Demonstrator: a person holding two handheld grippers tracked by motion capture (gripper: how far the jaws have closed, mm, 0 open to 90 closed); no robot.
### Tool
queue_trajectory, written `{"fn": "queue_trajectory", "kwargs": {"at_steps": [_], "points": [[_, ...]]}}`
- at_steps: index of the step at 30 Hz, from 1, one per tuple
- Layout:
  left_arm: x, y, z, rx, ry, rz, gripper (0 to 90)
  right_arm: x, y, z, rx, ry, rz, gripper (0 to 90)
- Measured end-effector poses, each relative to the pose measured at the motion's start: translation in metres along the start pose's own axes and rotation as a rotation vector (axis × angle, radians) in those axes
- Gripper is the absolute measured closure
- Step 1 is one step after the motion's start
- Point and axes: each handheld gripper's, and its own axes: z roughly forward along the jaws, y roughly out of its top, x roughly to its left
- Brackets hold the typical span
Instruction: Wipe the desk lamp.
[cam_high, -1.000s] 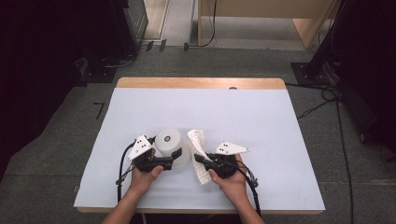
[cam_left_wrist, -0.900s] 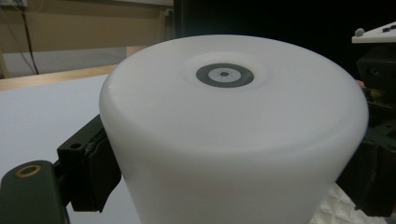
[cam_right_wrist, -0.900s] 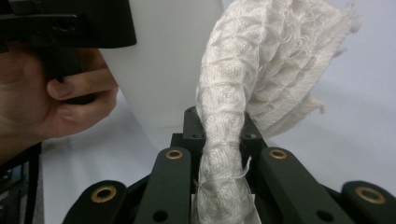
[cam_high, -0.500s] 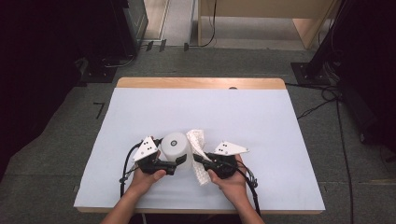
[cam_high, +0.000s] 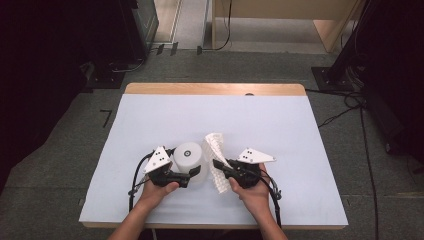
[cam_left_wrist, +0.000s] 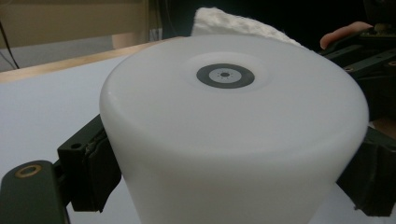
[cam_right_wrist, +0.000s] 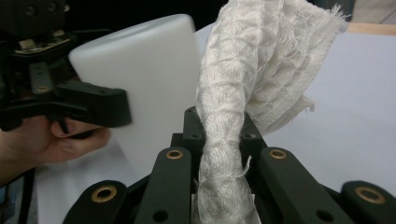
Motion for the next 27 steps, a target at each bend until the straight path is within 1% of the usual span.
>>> {"fn": "queue_trajectory", "kwargs": {"at_steps": [3, 4, 7, 8, 11, 15, 17, 18, 21, 23, 25, 27], "points": [[-0.003, 0.000, 0.001, 0.011, 0.003, 0.010, 8.8, 0.008, -0.002, 0.007, 0.022, 0.026, -0.029, 79.6], [-0.002, 0.000, 0.001, 0.009, 0.004, 0.005, 8.8, 0.009, -0.003, 0.009, 0.027, 0.021, -0.032, 79.7], [0.001, 0.002, -0.002, -0.014, -0.010, -0.026, 8.8, 0.007, -0.007, 0.012, 0.047, 0.027, -0.015, 79.7], [0.001, 0.002, -0.003, -0.015, -0.010, -0.022, 8.9, 0.007, -0.007, 0.012, 0.047, 0.027, -0.016, 79.7], [0.001, 0.001, -0.002, -0.004, -0.013, -0.009, 8.9, 0.009, -0.004, 0.011, 0.040, 0.020, -0.029, 79.7], [-0.002, -0.002, 0.003, 0.032, -0.025, 0.008, 8.9, 0.011, 0.001, 0.005, 0.012, 0.022, -0.033, 79.7], [-0.004, -0.002, 0.005, 0.040, -0.026, 0.021, 8.9, 0.011, 0.004, 0.002, -0.006, 0.018, -0.038, 79.7], [-0.004, -0.002, 0.006, 0.041, -0.027, 0.021, 8.8, 0.011, 0.005, 0.000, -0.012, 0.018, -0.037, 79.7], [-0.005, -0.002, 0.005, 0.042, -0.019, 0.028, 8.8, 0.011, 0.005, -0.001, -0.018, 0.026, -0.036, 79.7], [-0.004, -0.001, 0.004, 0.034, -0.015, 0.022, 8.9, 0.009, 0.002, 0.001, -0.008, 0.027, -0.031, 79.7], [-0.002, 0.000, 0.003, 0.019, -0.008, 0.006, 8.9, 0.008, -0.002, 0.006, 0.016, 0.024, -0.036, 79.6], [-0.001, 0.002, 0.001, 0.000, -0.006, -0.005, 8.9, 0.007, -0.007, 0.010, 0.039, 0.025, -0.025, 79.6]]}}
